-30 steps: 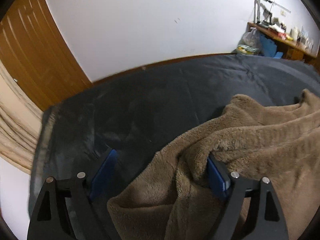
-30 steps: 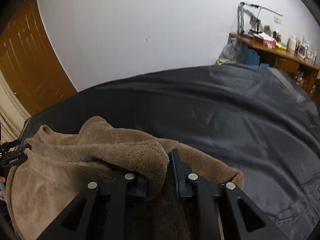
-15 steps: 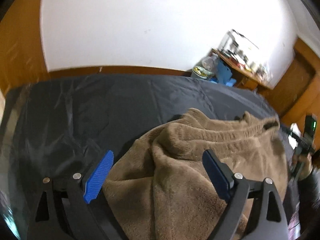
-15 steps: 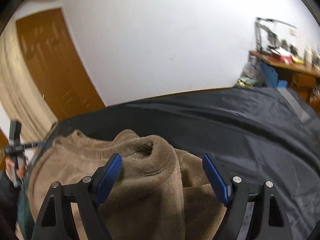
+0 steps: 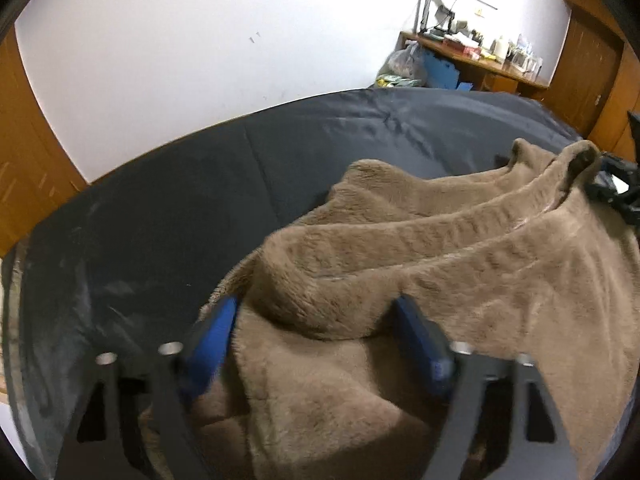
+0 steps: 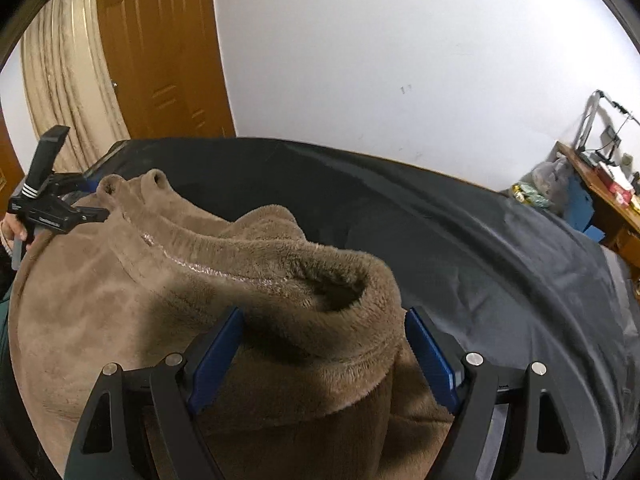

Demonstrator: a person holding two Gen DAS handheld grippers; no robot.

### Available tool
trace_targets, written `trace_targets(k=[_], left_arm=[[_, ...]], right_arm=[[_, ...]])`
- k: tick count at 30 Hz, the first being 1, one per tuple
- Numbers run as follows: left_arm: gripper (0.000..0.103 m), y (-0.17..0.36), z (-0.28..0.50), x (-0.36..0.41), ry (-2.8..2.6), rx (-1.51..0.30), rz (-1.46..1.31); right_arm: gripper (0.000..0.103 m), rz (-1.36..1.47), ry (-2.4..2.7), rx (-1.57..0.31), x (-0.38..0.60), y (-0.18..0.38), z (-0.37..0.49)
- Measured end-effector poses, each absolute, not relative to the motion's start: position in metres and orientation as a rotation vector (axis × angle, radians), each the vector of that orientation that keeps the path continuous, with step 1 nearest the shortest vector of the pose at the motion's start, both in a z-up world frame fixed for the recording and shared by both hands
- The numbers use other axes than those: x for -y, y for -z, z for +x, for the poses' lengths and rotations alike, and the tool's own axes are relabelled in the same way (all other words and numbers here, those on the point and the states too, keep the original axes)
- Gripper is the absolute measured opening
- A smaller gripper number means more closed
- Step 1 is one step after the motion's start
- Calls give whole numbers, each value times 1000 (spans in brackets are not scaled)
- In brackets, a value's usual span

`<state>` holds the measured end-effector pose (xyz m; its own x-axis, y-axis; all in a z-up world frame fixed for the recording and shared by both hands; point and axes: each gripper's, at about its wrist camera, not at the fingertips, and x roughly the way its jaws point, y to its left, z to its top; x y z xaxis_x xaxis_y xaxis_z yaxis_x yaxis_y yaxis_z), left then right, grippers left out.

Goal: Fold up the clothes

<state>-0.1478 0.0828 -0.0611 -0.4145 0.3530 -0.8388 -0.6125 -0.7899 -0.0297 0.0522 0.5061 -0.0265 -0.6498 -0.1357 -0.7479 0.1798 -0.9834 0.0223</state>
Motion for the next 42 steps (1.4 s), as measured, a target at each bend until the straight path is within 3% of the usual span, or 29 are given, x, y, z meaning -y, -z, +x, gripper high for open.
trace_targets(k=[1, 2, 3, 4, 5, 11, 15, 18, 21, 23, 24, 25, 26, 28, 32, 42], left_arm=[[55, 59, -146, -81, -2211, -362, -1205], [38, 56, -144, -80, -2231, -358, -1197], [33, 53, -144, -78, -2252, -343, -1194], [26, 49, -144, -74, -2265, -303, -1194], [22, 43, -143, -70, -2282, -260, -1179], [20, -3, -134, -54, -2426, -39, -1014], [20, -12, -143, -58, -2523, -14, -995], [25, 11, -152, -67, -2557, -104, -1101], [37, 41, -159, -73, -2592, -172, -1228], [57, 55, -163, -70, -2608, -169, -1293], [61, 61, -165, -69, -2616, -167, -1322], [69, 62, -166, -66, -2632, -165, -1328], [76, 62, -165, -68, -2645, -179, -1333], [83, 66, -166, -74, -2682, -238, -1346], [83, 59, -164, -76, -2702, -250, -1341], [87, -11, -92, -52, -2715, -82, -1142]], right_arm=[[82, 1221, 2705, -77, -506, 28, 52], [68, 1223, 2706, -73, -506, 30, 51], [57, 1226, 2707, -70, -505, 32, 51], [36, 1228, 2708, -66, -505, 33, 50], [28, 1220, 2730, -69, -505, 32, 52], [21, 1025, 2878, -53, -499, -11, 64], [21, 955, 2985, -82, -490, -29, 55], [21, 1021, 3008, -104, -486, -20, 37], [22, 1178, 2980, -115, -483, 8, 15], [23, 1278, 2941, -107, -484, 25, 5], [24, 1322, 2914, -97, -485, 32, 2], [32, 1344, 2922, -93, -487, 34, 1], [48, 1365, 2931, -89, -489, 36, 0], [70, 1393, 2974, -71, -496, 37, 0], [72, 1352, 2995, 53, -510, 28, 8], [72, 1089, 2972, 102, -500, -30, 83]])
